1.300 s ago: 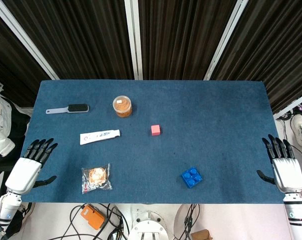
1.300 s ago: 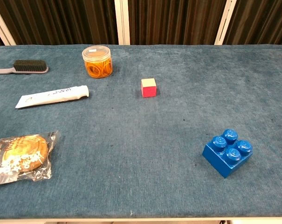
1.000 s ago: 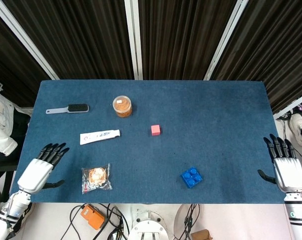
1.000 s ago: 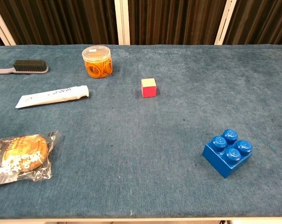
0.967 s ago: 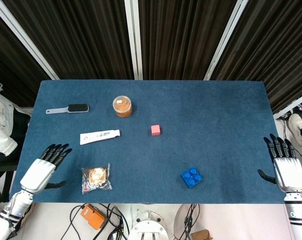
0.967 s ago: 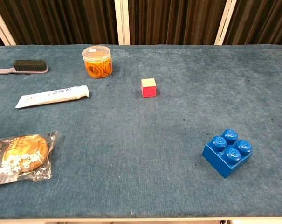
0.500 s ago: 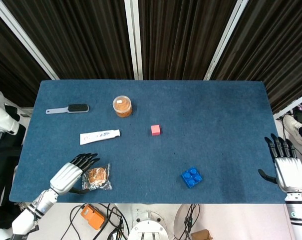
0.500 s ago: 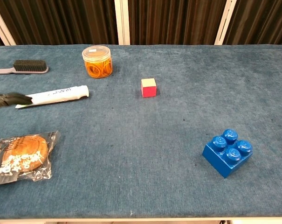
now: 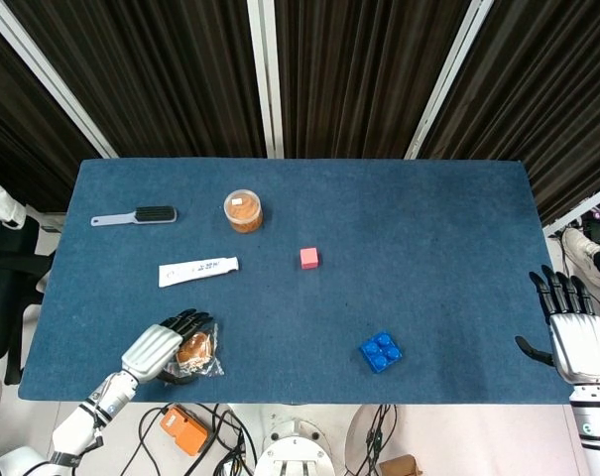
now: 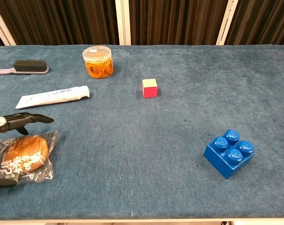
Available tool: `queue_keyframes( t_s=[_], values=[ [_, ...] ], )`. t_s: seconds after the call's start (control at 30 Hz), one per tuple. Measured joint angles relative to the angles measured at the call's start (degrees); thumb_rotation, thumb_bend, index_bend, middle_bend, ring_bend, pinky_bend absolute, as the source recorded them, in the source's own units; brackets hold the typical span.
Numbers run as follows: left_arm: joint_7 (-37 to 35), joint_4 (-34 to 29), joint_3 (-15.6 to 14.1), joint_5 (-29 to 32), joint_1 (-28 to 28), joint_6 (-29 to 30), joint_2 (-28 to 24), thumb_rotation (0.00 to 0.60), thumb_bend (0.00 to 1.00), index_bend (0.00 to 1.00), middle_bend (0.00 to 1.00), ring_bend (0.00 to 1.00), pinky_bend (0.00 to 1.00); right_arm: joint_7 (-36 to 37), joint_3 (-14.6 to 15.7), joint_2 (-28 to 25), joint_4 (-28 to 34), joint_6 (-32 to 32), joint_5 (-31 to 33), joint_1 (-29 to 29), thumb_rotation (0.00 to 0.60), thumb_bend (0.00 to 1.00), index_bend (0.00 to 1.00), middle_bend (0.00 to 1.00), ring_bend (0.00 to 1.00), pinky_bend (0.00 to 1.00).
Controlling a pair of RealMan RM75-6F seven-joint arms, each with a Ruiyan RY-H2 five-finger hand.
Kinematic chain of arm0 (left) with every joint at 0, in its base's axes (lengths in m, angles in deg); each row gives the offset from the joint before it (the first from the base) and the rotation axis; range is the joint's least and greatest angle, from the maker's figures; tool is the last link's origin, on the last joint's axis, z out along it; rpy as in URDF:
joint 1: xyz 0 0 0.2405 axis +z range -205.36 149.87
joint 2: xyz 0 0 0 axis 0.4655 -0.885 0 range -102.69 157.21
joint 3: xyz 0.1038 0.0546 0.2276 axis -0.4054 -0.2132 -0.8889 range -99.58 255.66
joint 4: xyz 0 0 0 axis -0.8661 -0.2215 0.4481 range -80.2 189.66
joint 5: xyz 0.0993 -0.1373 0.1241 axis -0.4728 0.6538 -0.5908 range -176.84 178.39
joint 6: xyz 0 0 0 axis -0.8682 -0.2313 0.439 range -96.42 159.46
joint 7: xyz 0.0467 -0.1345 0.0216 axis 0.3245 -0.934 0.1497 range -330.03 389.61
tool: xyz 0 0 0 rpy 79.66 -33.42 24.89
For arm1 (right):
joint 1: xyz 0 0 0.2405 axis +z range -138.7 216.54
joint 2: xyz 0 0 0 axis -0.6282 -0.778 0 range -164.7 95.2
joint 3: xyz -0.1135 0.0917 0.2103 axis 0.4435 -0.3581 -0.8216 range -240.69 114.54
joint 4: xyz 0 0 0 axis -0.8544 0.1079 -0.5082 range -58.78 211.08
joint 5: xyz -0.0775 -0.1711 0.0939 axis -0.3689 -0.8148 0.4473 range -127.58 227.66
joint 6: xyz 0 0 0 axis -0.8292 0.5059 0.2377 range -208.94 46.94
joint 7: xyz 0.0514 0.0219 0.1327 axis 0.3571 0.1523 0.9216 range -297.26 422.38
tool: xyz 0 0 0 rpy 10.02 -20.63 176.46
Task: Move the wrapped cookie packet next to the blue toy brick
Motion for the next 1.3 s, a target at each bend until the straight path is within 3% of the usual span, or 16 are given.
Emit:
queue_keyframes(
  t_s=[0.13,0.3,0.57,0.9,1.17,1.3],
  values=[
    [0.6,0.2,0.7,1.5,0.5,1.0,1.9,0.600,0.18,0.43,0.45,0.42,0.57,0.3,0.0,-0.1,0.0,-0.2,0.0,-0.1,0.600,0.30,0.00,0.00,0.00,0.00],
    [2.5,0.5,1.7,2.4,1.0,2.8,4.0,0.600,0.33,0.57,0.56,0.52,0.66,0.4,-0.1,-0.1,0.0,-0.2,0.0,-0.2,0.600,0.30,0.00,0.00,0.00,0.00],
    [3.5,1.4,5.1,0.2,-1.3,5.7,7.5,0.600,0.35,0.59,0.58,0.53,0.67,-0.6,-0.2,0.2,0.1,0.9,0.8,0.3,0.600,0.30,0.00,0.00,0.00,0.00],
    [7.8,0.9,9.8,3.1,-10.1,-3.8,15.4,0.600,0.35,0.59,0.58,0.53,0.67,-0.9,-0.9,0.2,0.1,2.6,3.1,0.9,0.600,0.30,0.00,0.00,0.00,0.00],
    [8.0,5.0,11.9,3.0,-14.7,-5.0,23.0,0.600,0.35,0.59,0.57,0.53,0.67,-1.9,-1.2,0.4,0.3,3.5,4.1,1.3,0.600,0.30,0.00,0.00,0.00,0.00],
    [5.0,8.2,12.4,3.3,-16.4,-5.3,25.4,0.600,0.29,0.57,0.57,0.51,0.65,-1.9,-1.3,0.4,0.4,3.3,4.3,1.2,0.600,0.30,0.00,0.00,0.00,0.00]
  ],
)
